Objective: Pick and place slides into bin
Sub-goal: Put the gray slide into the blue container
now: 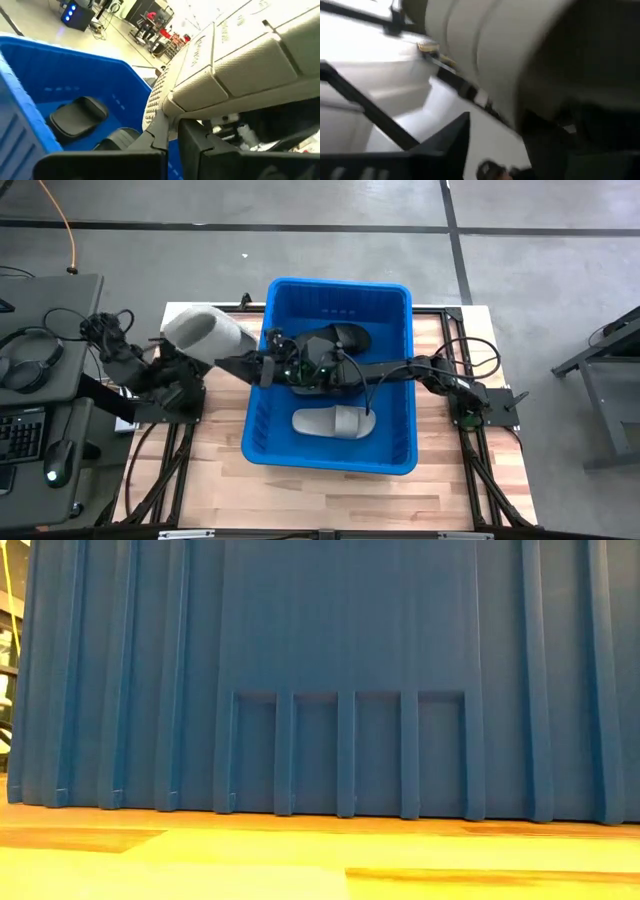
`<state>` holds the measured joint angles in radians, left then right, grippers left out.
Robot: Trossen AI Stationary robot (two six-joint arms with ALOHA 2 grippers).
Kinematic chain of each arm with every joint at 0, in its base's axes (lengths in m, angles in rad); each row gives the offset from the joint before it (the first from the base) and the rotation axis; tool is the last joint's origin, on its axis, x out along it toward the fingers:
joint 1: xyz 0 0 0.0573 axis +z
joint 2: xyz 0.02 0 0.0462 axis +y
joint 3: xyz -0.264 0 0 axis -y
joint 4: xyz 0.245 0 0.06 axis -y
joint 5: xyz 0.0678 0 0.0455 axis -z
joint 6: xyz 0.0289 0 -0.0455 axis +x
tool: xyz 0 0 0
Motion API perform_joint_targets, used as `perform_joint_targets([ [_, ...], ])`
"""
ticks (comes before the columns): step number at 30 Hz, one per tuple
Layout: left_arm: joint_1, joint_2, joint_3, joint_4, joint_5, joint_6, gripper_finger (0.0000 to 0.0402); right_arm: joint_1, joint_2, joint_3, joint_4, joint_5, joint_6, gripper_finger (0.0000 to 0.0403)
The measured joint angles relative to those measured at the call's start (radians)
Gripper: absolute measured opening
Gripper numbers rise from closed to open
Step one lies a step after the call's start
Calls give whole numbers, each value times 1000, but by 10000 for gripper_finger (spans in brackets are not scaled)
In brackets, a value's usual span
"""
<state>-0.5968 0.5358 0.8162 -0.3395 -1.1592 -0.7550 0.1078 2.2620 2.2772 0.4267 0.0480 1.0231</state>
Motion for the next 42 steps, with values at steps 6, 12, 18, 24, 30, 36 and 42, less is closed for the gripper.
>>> perform_joint_targets([
  [6,2,-113,2,-53,-41,-21,4,-12,-1,0,-79,-126,-4,243],
  [12,1,-189,2,-112,119,-25,3,-16,-11,0,-129,-158,-34,249],
  [18,1,-238,2,-359,344,-309,3,-29,-93,-1,-361,-239,-170,235],
  [24,1,-229,2,-397,552,-375,3,-57,-226,0,-592,-162,-312,230],
  [30,1,-210,2,-396,805,-394,3,-86,-299,0,-842,-126,-382,234],
  [36,1,-162,2,-412,954,-457,3,-113,-306,0,-886,-130,-430,232],
  [42,1,-88,2,-402,1040,-498,2,-119,-306,-1,-881,-148,-453,232],
])
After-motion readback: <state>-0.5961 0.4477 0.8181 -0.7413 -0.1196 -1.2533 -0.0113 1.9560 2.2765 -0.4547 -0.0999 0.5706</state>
